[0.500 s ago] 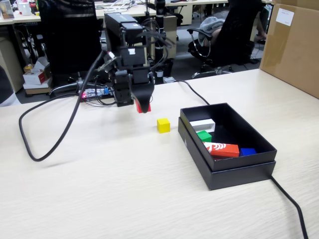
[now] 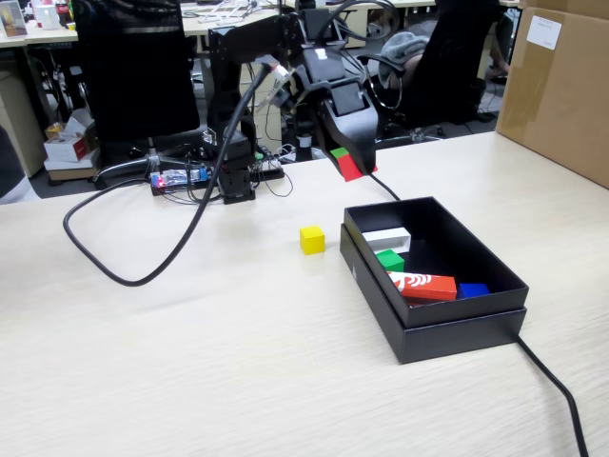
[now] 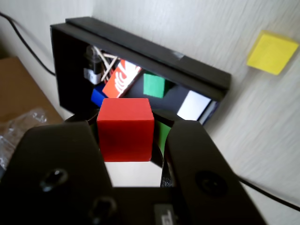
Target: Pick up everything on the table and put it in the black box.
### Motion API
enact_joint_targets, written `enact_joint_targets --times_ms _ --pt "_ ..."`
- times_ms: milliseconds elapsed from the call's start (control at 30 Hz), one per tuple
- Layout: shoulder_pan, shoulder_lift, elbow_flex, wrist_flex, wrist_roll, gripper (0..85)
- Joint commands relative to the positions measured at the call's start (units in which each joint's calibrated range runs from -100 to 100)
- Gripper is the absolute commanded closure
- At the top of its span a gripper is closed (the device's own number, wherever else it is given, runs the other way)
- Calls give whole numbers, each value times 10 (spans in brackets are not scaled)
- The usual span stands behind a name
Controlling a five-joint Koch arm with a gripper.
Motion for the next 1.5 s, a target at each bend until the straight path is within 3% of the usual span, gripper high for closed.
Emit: enact_joint_targets --times_ms 0,267,667,767,900,967,1133,1233,1467 --pt "16 52 78 -1 5 831" --pt "43 244 151 -1 21 826" --pt "56 369 180 1 35 821" --pt "57 387 176 1 34 725" --pt "56 394 162 1 34 701" --pt "55 393 151 0 32 591" --pt "53 364 148 0 30 575" --pt "51 331 143 0 26 505" --pt "44 187 91 -1 22 504"
